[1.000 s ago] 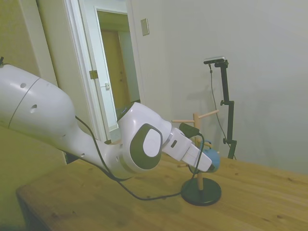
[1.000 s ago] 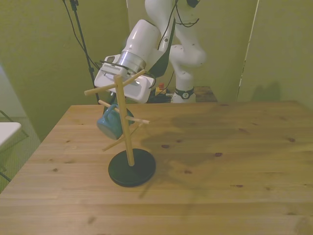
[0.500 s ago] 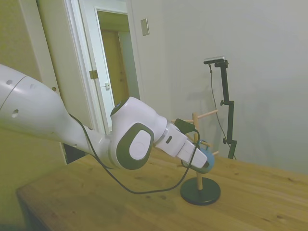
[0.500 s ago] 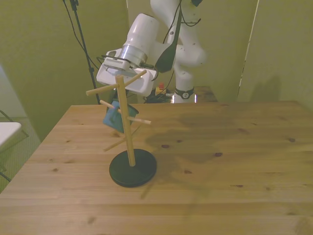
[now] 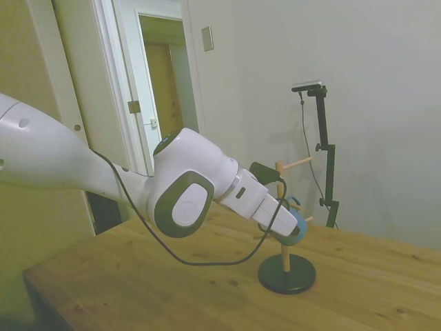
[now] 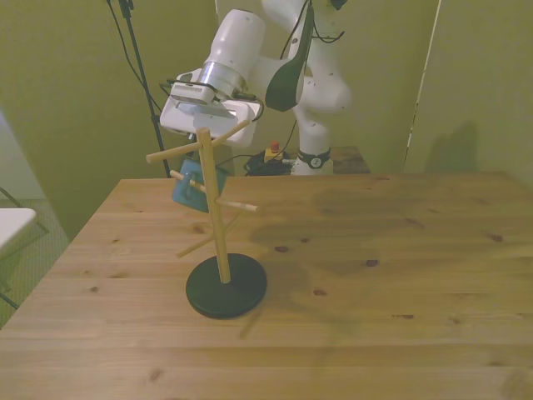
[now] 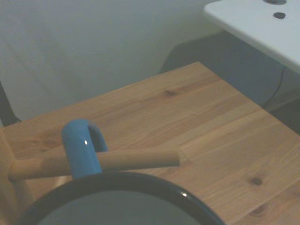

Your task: Unload the mug

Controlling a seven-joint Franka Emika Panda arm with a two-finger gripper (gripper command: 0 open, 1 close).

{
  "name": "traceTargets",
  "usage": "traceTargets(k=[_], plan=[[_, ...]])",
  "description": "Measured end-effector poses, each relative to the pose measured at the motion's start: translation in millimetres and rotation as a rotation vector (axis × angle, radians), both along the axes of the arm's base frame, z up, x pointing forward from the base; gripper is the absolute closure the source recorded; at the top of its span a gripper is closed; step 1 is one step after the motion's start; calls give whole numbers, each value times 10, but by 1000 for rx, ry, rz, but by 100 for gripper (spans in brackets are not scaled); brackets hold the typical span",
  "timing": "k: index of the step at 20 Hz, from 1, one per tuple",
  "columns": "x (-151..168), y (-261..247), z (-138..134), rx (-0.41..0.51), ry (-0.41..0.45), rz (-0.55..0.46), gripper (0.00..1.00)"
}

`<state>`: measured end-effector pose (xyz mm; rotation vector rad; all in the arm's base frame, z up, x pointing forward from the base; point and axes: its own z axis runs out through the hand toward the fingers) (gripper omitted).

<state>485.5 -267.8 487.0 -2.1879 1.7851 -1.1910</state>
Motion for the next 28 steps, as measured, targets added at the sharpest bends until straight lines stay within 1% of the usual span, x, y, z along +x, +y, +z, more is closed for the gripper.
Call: traceTargets(k=[8, 11, 15, 18, 22, 25, 28], plan=[[-339, -341, 64, 5, 1, -59, 100], [-480, -523, 68, 21, -3, -83, 100], [-733, -614, 53, 54, 21, -74, 100], [-905, -466, 62, 78, 49, -15, 100], [-999, -39, 111, 107, 90, 93, 100], [-939, 364, 126, 129, 127, 185, 100], [-729, 829, 74, 145, 185, 285, 100]])
